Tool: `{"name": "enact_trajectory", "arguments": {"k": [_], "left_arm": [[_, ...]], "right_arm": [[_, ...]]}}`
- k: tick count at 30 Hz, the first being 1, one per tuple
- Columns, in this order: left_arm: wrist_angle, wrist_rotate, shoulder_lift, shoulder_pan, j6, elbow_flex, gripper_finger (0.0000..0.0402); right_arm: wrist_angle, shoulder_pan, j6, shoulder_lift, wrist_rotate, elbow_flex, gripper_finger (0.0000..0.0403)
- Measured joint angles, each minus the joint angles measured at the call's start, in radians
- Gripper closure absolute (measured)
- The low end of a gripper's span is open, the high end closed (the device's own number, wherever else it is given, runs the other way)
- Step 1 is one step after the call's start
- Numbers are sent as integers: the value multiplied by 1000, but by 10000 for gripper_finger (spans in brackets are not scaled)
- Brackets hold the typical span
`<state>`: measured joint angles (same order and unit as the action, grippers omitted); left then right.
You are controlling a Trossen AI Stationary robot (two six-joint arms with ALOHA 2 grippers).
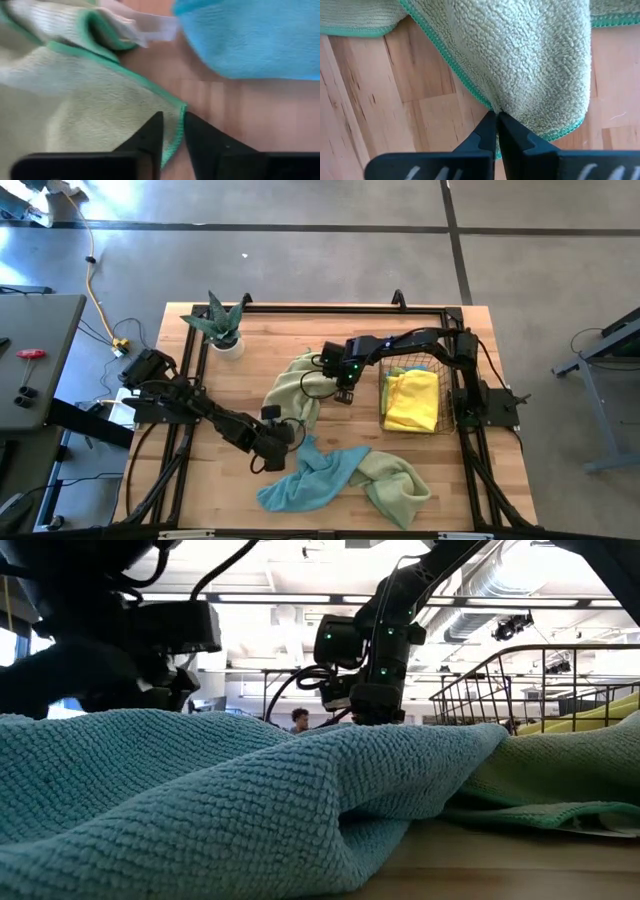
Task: Fold microfiber towels
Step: Fold the left green microfiber cloth
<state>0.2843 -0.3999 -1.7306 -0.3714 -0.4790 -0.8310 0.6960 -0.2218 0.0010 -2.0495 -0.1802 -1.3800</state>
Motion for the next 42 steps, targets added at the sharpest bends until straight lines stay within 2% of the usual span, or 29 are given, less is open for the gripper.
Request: {"name": "enact_trajectory", "arguments": {"k": [4, 8, 12, 17, 22, 26, 33, 42], "left_arm": [[-5, 63, 0, -12, 3, 0, 371], [-10, 70, -8, -24, 21, -1, 369], [-23, 64, -21, -24, 21, -2, 344], [-41, 52, -31, -24, 20, -2, 293], [-45, -4, -39, -24, 48, -2, 244], [-30, -39, -57, -18, 36, -5, 225], [-39, -44, -89, -14, -95, -9, 239], [-9, -58, -93, -18, -265, -9, 293]], "right_arm": [[-1, 0, 0, 0, 0, 0, 403], [-3, 0, 0, 0, 0, 0, 403], [-6, 0, 1, 0, 0, 0, 403], [-5, 0, 3, 0, 0, 0, 403], [-5, 0, 3, 0, 0, 0, 403], [-5, 0, 3, 1, 0, 0, 403], [-5, 0, 3, 1, 2, 0, 403], [-5, 0, 1, 1, 2, 0, 403]]}}
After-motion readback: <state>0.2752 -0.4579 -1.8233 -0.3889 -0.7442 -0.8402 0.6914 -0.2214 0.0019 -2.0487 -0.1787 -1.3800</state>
